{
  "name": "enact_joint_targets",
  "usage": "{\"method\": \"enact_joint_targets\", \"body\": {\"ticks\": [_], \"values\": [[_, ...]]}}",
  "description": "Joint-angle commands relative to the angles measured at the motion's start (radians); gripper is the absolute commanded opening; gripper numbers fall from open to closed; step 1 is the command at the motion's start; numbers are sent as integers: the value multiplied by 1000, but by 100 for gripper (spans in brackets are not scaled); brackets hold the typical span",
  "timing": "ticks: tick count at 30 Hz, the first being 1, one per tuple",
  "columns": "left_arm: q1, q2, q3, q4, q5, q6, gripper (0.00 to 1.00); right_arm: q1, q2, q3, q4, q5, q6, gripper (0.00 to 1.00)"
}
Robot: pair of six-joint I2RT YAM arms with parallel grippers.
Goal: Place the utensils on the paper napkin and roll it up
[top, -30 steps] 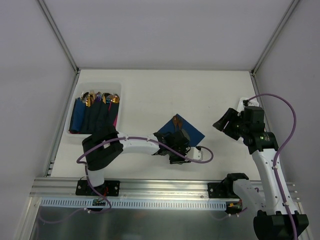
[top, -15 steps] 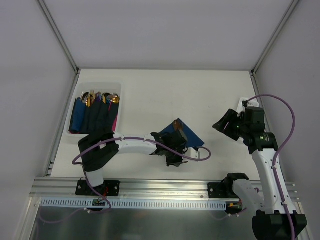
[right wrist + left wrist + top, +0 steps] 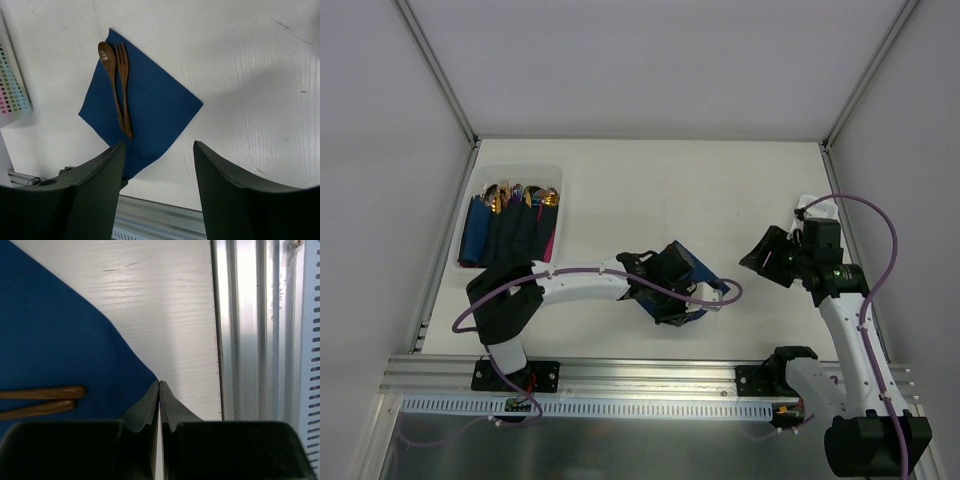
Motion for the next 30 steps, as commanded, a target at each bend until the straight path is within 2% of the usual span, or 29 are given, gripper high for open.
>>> {"method": "enact_joint_targets", "body": {"ticks": [1, 21, 24, 30], "values": [[46, 2, 62, -29, 43, 50, 0, -6, 12, -8, 28, -41, -25, 60], [231, 163, 278, -77, 95, 194, 0, -6, 30, -95, 74, -131, -10, 55], [251, 185, 295, -77, 99, 206, 0, -6, 21, -117, 86, -159, 6, 52], [279, 223, 326, -77, 100, 211, 0, -6, 18, -193, 189, -267, 81, 39]]}}
